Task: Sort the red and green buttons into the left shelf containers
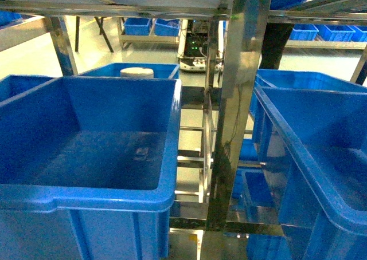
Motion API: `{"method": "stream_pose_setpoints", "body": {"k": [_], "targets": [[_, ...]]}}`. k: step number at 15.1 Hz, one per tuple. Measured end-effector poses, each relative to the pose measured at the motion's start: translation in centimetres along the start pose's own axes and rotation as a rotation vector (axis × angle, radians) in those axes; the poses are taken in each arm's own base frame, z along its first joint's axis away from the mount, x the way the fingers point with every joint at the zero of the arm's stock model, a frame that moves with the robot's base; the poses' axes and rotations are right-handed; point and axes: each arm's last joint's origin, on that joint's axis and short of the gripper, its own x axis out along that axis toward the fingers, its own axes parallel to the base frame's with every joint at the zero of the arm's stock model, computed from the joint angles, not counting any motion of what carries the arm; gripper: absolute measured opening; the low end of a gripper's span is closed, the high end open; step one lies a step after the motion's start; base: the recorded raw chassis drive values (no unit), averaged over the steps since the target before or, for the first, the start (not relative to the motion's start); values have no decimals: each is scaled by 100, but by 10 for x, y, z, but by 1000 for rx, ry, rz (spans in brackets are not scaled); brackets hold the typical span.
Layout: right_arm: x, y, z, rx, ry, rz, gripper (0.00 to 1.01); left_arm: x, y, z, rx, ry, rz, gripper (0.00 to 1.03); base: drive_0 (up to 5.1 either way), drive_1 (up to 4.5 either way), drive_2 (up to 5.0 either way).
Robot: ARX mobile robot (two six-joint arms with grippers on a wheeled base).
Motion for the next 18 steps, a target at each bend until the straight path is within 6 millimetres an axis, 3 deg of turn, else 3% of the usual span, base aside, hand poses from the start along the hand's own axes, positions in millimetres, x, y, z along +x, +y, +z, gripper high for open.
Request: {"method": "stream_pose_setpoints", "body": {"k": [1,3,11,14,18], "targets": [[24,-3,2,22,87,10,26,0,0,0,0,0,0,25,0,0,0],[34,-4,1,21,136,7,26,0,0,0,0,0,0,25,0,0,0],[35,-5,2,12,122,-7,46,0,0,0,0,0,0,25,0,0,0],[35,-6,3,14,93,-18,61,0,0,0,0,0,0,25,0,0,0],[34,-5,1,27,81,-22,72,0,0,0,0,0,0,25,0,0,0]]}}
